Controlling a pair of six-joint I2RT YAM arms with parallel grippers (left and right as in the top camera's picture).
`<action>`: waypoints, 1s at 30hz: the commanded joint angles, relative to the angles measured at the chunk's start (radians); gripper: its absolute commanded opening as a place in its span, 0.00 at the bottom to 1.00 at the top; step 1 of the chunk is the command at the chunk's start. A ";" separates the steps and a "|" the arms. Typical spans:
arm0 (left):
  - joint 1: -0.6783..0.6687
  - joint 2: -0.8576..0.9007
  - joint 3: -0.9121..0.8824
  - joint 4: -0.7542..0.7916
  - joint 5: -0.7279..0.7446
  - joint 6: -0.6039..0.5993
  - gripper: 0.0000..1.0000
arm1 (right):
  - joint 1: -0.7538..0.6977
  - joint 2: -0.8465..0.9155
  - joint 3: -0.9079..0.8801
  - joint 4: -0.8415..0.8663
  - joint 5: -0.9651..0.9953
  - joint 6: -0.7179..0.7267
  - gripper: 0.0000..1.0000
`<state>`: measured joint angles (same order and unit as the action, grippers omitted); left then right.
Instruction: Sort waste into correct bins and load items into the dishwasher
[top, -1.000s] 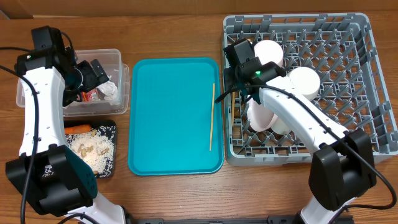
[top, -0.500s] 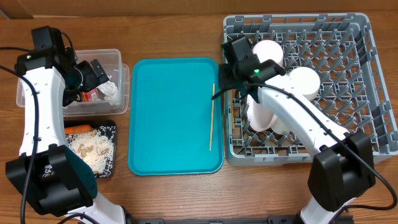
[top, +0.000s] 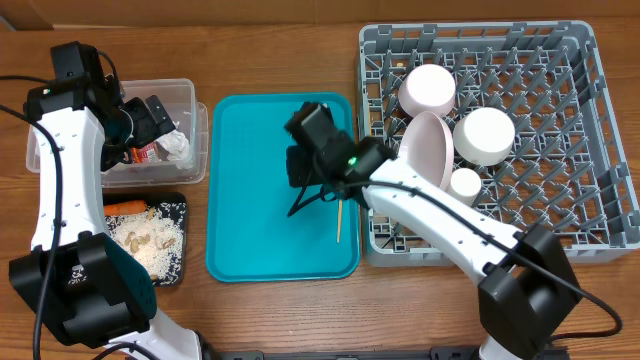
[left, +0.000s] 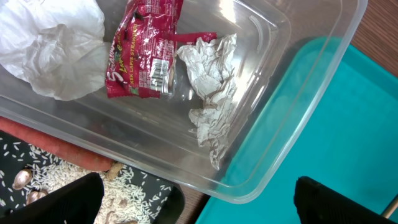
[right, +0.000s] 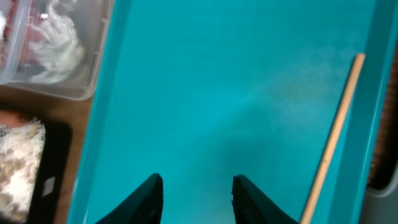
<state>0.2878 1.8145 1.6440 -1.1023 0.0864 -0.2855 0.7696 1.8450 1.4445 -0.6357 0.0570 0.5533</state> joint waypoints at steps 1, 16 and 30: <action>-0.008 0.013 0.002 0.001 0.008 -0.002 1.00 | 0.016 -0.002 -0.084 0.066 0.152 0.090 0.39; -0.008 0.013 0.002 0.001 0.008 -0.002 1.00 | 0.020 0.098 -0.187 0.163 0.372 0.113 0.42; -0.008 0.013 0.002 0.001 0.008 -0.002 1.00 | 0.020 0.133 -0.188 0.154 0.323 0.166 0.42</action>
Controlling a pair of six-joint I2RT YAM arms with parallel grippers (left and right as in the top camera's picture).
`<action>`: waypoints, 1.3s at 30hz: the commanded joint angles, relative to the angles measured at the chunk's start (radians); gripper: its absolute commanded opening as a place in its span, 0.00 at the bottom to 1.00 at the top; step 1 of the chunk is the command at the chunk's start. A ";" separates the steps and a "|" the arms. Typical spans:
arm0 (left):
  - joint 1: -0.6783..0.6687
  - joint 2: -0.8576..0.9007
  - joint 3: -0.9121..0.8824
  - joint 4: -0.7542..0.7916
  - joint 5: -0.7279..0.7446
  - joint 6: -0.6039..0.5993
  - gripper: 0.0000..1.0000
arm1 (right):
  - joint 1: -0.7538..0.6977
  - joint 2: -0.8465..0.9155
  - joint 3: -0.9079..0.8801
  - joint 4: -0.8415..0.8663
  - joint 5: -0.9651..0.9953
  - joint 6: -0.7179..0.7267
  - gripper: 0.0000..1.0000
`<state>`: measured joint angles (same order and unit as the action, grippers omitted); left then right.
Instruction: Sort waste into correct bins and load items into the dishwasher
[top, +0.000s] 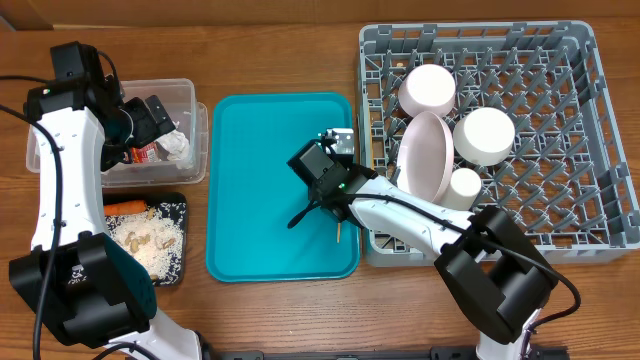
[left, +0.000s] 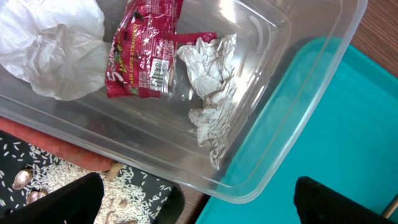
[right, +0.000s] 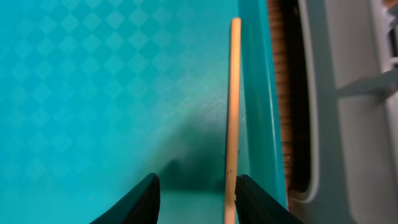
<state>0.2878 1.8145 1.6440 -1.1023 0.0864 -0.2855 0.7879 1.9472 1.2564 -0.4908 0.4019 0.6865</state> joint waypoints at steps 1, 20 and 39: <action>-0.008 0.013 0.002 0.001 0.008 -0.002 1.00 | 0.002 0.040 0.000 0.014 -0.034 0.032 0.42; -0.008 0.013 0.002 0.001 0.008 -0.003 1.00 | -0.001 0.060 0.005 0.067 0.010 -0.066 0.45; -0.008 0.013 0.002 0.001 0.008 -0.002 1.00 | 0.024 0.060 0.016 0.017 0.061 -0.132 0.50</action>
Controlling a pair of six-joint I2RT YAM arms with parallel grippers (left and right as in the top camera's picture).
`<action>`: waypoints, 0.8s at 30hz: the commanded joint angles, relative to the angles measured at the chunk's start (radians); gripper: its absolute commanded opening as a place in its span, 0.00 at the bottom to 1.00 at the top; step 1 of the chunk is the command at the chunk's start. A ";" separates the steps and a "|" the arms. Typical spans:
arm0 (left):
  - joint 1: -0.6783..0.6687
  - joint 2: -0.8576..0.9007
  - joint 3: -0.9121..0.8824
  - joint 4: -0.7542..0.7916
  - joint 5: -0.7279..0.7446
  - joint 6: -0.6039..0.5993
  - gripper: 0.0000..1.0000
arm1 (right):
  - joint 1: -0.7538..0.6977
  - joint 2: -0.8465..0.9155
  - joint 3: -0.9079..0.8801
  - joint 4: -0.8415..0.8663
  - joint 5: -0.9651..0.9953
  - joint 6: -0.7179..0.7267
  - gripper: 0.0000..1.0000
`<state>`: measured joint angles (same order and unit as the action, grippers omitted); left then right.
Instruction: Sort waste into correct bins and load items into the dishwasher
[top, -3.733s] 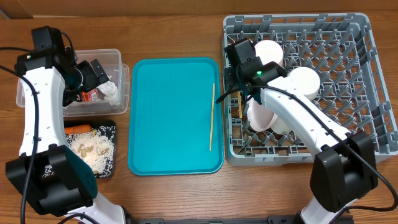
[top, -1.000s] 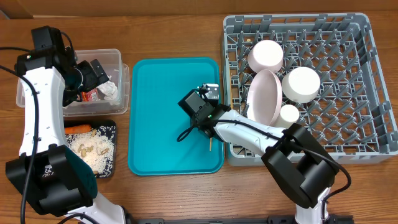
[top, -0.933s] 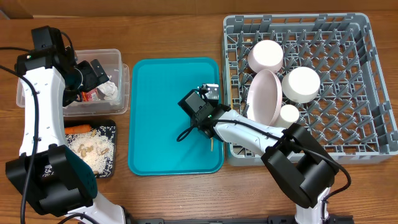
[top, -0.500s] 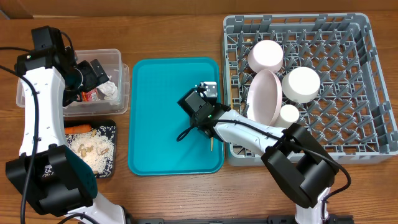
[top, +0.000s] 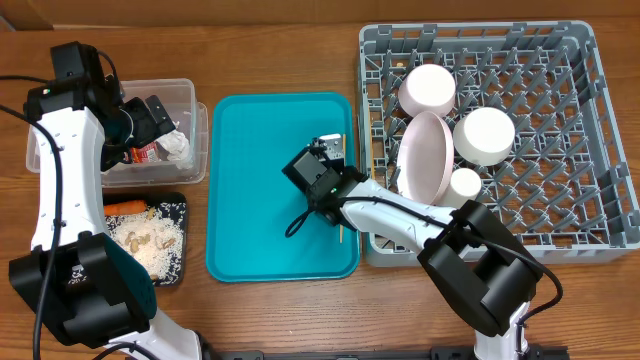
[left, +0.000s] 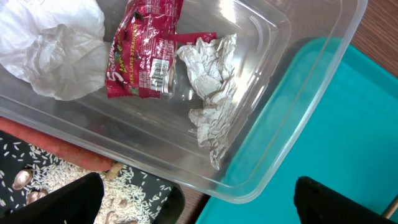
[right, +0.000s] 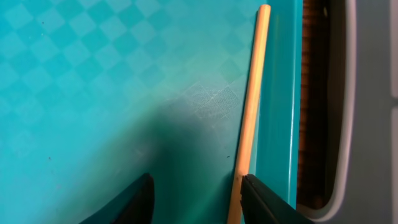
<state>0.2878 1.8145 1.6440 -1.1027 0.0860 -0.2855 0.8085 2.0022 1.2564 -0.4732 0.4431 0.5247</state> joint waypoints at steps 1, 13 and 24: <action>-0.008 0.013 0.002 0.002 0.008 -0.002 1.00 | 0.002 0.006 0.014 0.001 -0.004 0.047 0.52; -0.008 0.013 0.002 0.002 0.008 -0.002 1.00 | -0.029 0.034 0.021 0.011 -0.097 0.087 0.54; -0.008 0.013 0.002 0.002 0.008 -0.003 1.00 | -0.024 0.034 0.043 0.011 -0.169 0.067 0.49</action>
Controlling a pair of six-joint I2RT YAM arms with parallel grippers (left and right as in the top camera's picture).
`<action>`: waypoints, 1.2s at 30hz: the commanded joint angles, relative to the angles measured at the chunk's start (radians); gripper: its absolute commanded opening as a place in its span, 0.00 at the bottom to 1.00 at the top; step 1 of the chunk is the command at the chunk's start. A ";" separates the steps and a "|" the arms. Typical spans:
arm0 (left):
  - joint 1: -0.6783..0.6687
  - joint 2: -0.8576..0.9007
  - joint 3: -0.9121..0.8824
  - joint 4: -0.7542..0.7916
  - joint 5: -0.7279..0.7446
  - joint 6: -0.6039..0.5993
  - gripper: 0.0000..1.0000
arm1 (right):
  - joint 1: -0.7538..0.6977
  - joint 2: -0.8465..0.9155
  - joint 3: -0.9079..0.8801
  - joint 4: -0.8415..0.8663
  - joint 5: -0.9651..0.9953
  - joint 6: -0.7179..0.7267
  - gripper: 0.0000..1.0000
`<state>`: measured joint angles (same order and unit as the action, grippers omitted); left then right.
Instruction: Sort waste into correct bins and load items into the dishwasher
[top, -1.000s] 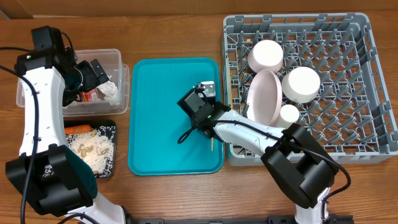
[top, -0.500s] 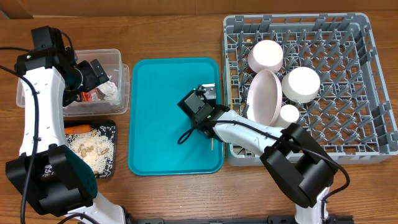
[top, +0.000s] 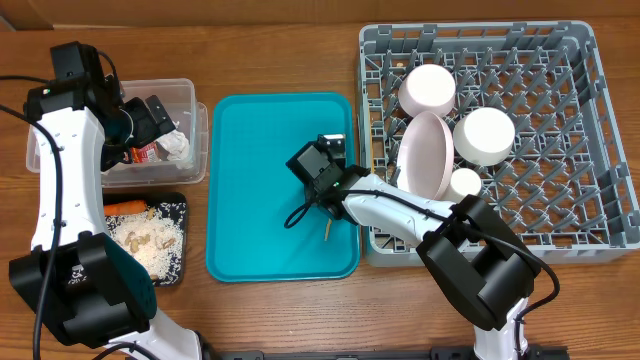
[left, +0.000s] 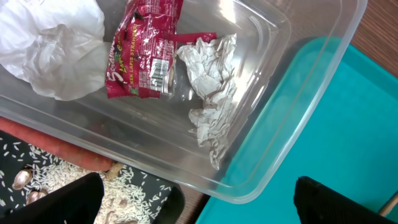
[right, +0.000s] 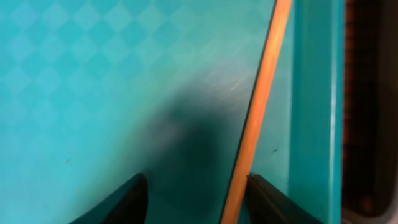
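A wooden chopstick (right: 258, 118) lies on the teal tray (top: 250, 180) near its right rim. My right gripper (right: 199, 205) is open and low over the tray, with the stick between its fingers, right against the right finger (right: 270, 199). In the overhead view that gripper (top: 322, 195) sits just above the chopstick (top: 327, 229). My left gripper (left: 199, 205) hangs open over the clear waste bin (left: 273, 155), which holds a red wrapper (left: 142, 50), crumpled paper (left: 211, 74) and white plastic (left: 50, 43).
A grey dish rack (top: 560, 210) at the right holds a pink plate (top: 425, 155) and white cups (top: 484, 135). A black tray (top: 178, 205) with rice and a carrot (top: 125, 207) lies below the clear bin.
My right gripper has come closer to the tray, and the chopstick now rests against its right finger. In the overhead view the stick has shifted slightly left. The left arm has not moved.
My right gripper was open above the tray's middle, with the chopstick off to its right. It then stood over the stick by the right rim, then nearer, and now straddles it close to the tray. The left gripper stayed open over the clear bin throughout.
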<state>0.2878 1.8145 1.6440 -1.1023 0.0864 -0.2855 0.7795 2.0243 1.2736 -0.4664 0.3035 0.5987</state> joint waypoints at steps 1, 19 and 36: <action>-0.008 0.013 0.002 0.001 0.008 -0.002 1.00 | 0.005 0.011 0.026 0.003 -0.029 -0.007 0.48; -0.008 0.013 0.002 0.001 0.008 -0.002 1.00 | 0.005 0.011 0.026 -0.003 -0.029 -0.008 0.22; -0.008 0.013 0.002 0.002 0.008 -0.002 1.00 | -0.010 0.011 0.026 0.008 -0.026 -0.008 0.11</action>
<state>0.2878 1.8145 1.6440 -1.1023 0.0864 -0.2855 0.7784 2.0247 1.2797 -0.4637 0.2768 0.5903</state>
